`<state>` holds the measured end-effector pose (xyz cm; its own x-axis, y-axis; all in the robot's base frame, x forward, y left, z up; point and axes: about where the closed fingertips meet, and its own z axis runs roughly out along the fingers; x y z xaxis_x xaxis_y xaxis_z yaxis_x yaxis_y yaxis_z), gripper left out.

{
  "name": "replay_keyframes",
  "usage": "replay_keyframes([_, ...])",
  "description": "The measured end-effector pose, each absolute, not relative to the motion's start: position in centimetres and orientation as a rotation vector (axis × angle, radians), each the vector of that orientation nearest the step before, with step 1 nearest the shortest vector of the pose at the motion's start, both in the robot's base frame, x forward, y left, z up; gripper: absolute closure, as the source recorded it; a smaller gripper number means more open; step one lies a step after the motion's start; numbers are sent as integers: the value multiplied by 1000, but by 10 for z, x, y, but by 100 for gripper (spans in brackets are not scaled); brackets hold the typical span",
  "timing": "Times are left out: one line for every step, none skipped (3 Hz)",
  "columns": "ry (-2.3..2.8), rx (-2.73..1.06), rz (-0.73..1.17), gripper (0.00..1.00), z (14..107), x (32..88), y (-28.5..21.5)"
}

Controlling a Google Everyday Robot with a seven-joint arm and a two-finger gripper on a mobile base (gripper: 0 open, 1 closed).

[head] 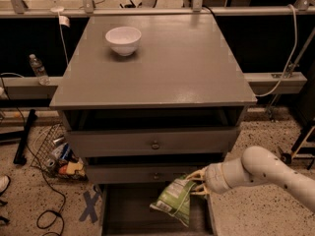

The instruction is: Pick green jalapeno chip bag from bottom drawer and place on counter

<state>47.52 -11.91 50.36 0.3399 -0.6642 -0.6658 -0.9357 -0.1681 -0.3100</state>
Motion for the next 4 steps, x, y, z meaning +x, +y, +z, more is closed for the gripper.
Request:
replay_keyframes([1320, -1927, 444, 100, 544, 482, -118])
replay_keyframes([1253, -1964, 383, 100, 577, 487, -109])
replay_keyframes([1185, -1999, 323, 100, 615, 497, -101])
replay_keyframes([1185, -1999, 323, 100, 615, 497, -101])
